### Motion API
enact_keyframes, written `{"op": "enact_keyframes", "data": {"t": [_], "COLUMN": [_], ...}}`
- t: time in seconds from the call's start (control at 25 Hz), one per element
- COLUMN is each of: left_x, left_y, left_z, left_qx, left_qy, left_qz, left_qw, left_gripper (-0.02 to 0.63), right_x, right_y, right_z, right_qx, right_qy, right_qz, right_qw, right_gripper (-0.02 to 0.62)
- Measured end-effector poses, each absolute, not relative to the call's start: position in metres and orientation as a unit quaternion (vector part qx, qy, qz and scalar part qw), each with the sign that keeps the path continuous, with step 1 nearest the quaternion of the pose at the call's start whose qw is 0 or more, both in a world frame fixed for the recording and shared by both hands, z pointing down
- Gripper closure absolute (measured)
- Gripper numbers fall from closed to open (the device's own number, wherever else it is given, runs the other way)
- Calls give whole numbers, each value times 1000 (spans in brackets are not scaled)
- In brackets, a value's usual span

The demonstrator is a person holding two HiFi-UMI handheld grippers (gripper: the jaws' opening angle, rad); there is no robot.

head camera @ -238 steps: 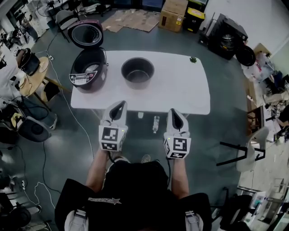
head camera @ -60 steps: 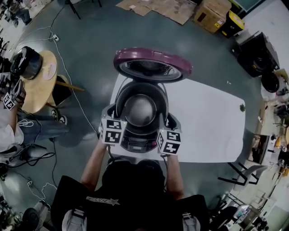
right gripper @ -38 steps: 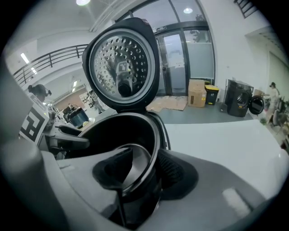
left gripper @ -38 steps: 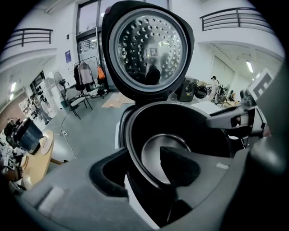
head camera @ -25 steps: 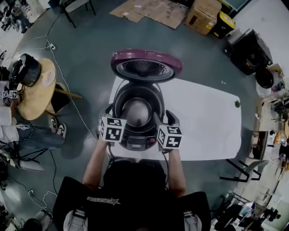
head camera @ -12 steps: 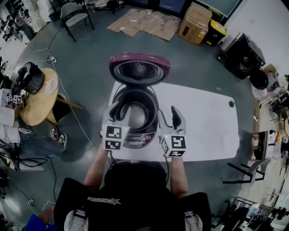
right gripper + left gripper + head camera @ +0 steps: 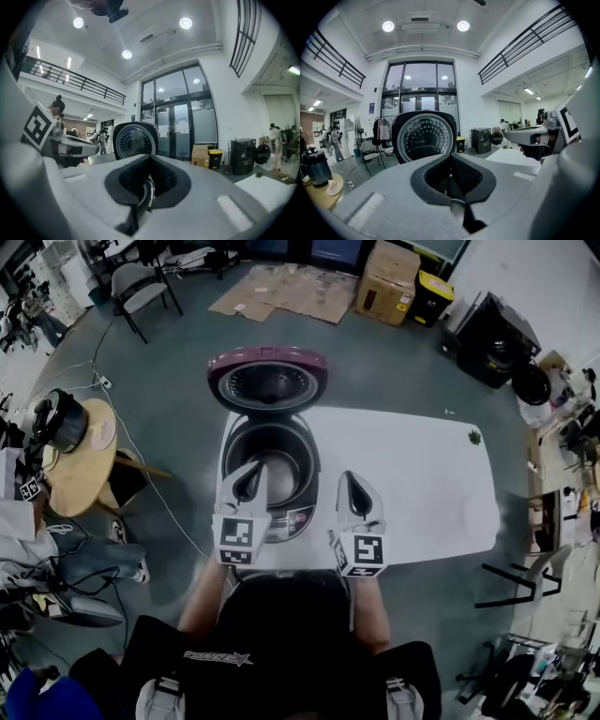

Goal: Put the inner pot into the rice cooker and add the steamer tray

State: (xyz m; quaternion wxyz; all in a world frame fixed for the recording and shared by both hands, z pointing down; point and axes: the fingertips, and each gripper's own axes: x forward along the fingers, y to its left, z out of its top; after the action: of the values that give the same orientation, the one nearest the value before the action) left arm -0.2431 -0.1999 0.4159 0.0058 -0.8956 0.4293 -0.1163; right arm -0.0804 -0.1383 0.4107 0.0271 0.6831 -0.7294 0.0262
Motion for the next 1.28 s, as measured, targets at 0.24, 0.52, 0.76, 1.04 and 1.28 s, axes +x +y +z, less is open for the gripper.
{"op": "enact_keyframes", "data": {"t": [0.24, 0.52, 0.76, 1.04, 1.28], "left_x": [-210, -144, -64, 49, 139], "left_y": [-189, -168, -139, -89, -39], "left_z": [413, 417, 415, 421, 422], "left_qx": [-914, -941, -958, -973, -983], "left_qy": [391, 320, 264, 203, 143], "left_qz": [-106, -104, -107, -108, -110], "left_qw": [13, 21, 29, 34, 35], "left_gripper": [595, 595, 595, 595, 595], "right_x": [-51, -1, 72, 173, 251], "right_y": [-116, -75, -32, 34, 92], "right_z": [412, 421, 417, 422, 426], "right_qx": [712, 759, 799, 835, 864], "right_qy": [-701, -650, -600, -547, -497], "right_qz": [30, 37, 40, 45, 62], "right_qw": [23, 28, 35, 42, 50], "right_gripper": [589, 589, 589, 589, 589]}}
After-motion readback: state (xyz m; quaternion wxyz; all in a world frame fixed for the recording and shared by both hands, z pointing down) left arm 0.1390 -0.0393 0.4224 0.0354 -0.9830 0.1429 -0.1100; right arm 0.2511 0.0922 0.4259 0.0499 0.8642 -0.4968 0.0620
